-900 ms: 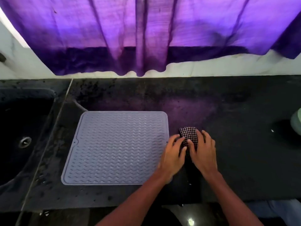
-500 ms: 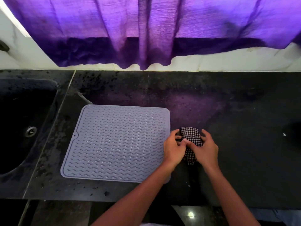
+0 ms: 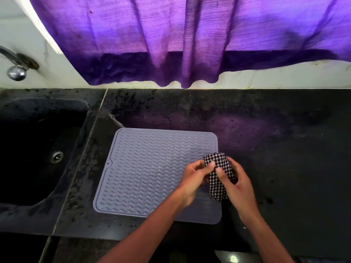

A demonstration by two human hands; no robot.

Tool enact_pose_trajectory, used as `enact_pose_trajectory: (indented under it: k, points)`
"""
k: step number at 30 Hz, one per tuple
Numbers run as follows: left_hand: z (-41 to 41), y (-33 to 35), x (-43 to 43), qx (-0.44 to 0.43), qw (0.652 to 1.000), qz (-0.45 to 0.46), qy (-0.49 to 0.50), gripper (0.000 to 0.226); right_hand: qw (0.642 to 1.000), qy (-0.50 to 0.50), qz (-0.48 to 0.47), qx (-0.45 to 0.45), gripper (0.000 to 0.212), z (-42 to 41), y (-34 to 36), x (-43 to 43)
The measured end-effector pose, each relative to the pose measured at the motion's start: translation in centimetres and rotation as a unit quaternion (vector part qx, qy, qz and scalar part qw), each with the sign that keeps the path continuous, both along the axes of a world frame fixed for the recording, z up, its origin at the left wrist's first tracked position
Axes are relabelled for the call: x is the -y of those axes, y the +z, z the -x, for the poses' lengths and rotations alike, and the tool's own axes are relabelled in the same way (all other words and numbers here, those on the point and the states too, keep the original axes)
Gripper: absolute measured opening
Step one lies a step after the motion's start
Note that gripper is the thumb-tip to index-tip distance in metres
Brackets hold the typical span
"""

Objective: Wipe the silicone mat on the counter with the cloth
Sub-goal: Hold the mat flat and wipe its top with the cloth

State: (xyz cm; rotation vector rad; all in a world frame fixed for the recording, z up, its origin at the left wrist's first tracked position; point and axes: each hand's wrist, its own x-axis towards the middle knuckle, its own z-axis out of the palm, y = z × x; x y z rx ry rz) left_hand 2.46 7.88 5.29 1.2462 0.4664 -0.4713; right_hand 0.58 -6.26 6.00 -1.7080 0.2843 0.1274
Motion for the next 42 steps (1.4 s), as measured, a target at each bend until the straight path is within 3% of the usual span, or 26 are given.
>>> enact_pose_trajectory:
  k: [3,6,8,10,12,19,24,31,38,42]
  points:
    - [0.4,0.4,-2.8,0.027,0.999,-0.046,-0.012,0.02,0.996,0.085,-0.002,-0.021,0.025,0.0,0.4,-2.3]
    - [1.0,0.2,-6.7,0.095,0.988,-0.124,0.004,0.011,0.995,0.083,0.049,-0.005,0.026,-0.8,-0.1,-4.3]
    - [1.6,-1.5,-10.4,0.201,0.93,-0.307,-0.018,0.018,0.99,0.061,0.124,0.015,0.032,-2.1,-0.5,-5.3]
    - [2.2,-3.8,-14.1,0.294,0.822,-0.486,-0.042,0.036,0.978,0.034,0.2,0.042,0.037,-4.1,-0.6,-5.5]
    - [2.3,-5.5,-16.8,0.328,0.754,-0.567,-0.046,0.048,0.95,0.03,0.295,0.102,0.043,-6.5,-1.0,-5.3]
    - [1.1,-7.4,-19.9,0.317,0.666,-0.658,-0.154,0.074,0.851,0.085,0.498,0.146,0.057,-12.1,-3.6,-5.4]
    - [1.5,-8.5,-20.1,0.275,0.652,-0.675,-0.206,0.077,0.82,0.052,0.554,0.138,0.054,-11.1,-6.3,-6.9]
    - [1.3,-8.5,-20.0,0.26,0.645,-0.683,-0.223,0.078,0.852,0.011,0.512,0.106,0.05,-11.8,-5.9,-10.0]
    - [1.2,-8.4,-20.0,0.265,0.635,-0.688,-0.232,0.077,0.878,-0.007,0.452,0.155,0.056,-11.5,-6.4,-14.3]
    - [1.1,-8.3,-20.0,0.258,0.635,-0.688,-0.24,0.078,0.888,0.056,0.413,0.194,0.055,-11.6,-6.1,-17.4]
